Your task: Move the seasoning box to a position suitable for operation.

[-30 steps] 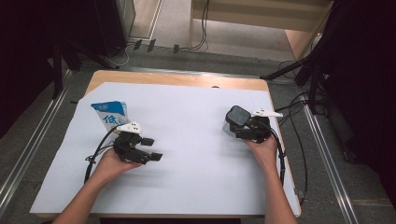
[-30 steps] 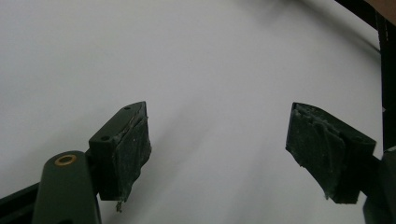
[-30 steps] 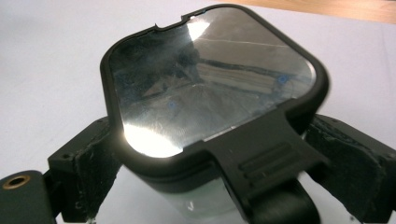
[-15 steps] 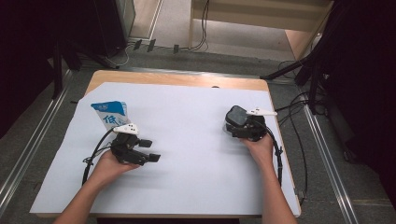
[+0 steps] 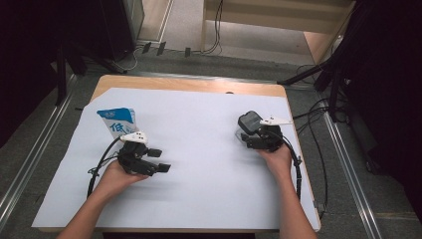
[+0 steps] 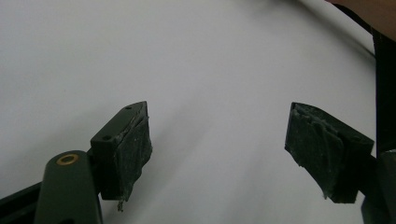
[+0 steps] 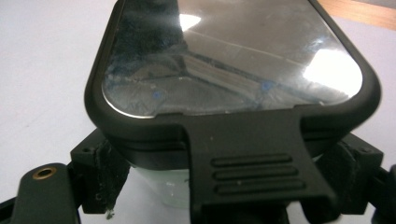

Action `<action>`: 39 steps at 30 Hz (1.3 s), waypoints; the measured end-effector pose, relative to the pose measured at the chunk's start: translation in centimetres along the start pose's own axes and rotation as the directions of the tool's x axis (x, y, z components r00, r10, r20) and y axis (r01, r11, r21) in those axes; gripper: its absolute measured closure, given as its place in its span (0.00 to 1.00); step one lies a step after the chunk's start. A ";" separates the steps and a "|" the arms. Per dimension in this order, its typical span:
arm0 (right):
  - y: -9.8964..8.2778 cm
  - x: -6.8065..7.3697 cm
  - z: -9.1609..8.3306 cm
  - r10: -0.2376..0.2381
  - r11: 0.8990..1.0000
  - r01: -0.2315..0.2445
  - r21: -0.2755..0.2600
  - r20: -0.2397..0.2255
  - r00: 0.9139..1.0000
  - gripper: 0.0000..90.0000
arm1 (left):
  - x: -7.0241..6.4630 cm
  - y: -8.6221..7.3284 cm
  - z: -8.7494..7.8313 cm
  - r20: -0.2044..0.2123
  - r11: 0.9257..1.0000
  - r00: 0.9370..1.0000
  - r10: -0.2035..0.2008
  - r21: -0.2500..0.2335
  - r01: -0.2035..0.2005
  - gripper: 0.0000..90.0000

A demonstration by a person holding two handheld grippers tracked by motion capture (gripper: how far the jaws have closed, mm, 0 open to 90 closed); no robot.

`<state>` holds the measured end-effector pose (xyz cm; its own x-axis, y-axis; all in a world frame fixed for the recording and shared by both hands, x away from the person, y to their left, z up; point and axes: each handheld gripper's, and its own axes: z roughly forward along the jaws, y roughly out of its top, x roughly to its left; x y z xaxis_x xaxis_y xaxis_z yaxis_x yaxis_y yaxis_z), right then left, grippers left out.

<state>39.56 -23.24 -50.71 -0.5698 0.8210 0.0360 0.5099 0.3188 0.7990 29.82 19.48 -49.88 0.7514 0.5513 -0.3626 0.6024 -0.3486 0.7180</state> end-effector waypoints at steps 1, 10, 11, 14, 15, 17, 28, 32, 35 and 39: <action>0.0 0.1 0.0 -0.010 1.000 0.010 0.001 0.005 1.000 0.18 | 0.0 0.0 0.0 0.002 1.000 1.000 0.001 -0.001 -0.001 0.25; 0.1 0.3 0.0 -0.013 1.000 0.013 -0.003 0.021 1.000 0.18 | 0.1 0.0 0.0 0.003 1.000 1.000 0.000 -0.001 0.000 0.25; 0.1 0.3 -0.1 -0.010 1.000 0.010 -0.005 0.021 1.000 0.18 | 0.1 0.0 0.0 0.003 1.000 1.000 0.000 0.000 0.000 0.25; 0.2 0.2 -0.3 0.004 1.000 -0.004 -0.016 0.020 1.000 0.18 | 0.2 0.0 0.0 0.007 1.000 1.000 -0.003 0.002 0.003 0.25; 0.2 0.2 -0.4 0.009 1.000 -0.008 -0.021 0.021 1.000 0.18 | 0.2 0.0 0.0 0.013 1.000 1.000 -0.004 0.005 0.004 0.25; 0.5 0.2 -1.0 0.017 0.999 -0.017 -0.039 0.016 1.000 0.18 | 0.2 0.1 0.1 0.006 1.000 1.000 -0.002 0.027 0.002 0.24; 1.5 3.5 -1.3 -0.023 0.999 0.019 -0.051 -0.076 0.997 0.18 | 0.1 0.7 -0.3 0.006 1.000 1.000 -0.002 0.012 0.002 0.24; 1.8 4.7 -1.0 -0.036 0.998 0.031 -0.050 -0.111 0.993 0.18 | 0.2 0.8 -0.5 0.007 1.000 1.000 -0.004 0.014 0.004 0.24; 1.9 6.6 -0.4 -0.066 0.997 0.060 -0.042 -0.158 0.985 0.18 | 0.2 1.0 -0.5 -0.017 1.000 1.000 -0.007 0.015 0.007 0.24; 2.0 8.5 0.3 -0.086 0.996 0.080 -0.037 -0.210 0.974 0.18 | 0.2 1.2 -0.3 -0.014 1.000 1.000 -0.007 0.021 0.008 0.24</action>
<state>35.89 -15.50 -48.98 -0.7342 0.6726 0.0922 0.4386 0.3662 0.8207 30.61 19.46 -48.93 0.7430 0.5644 -0.3597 0.6136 -0.3599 0.7028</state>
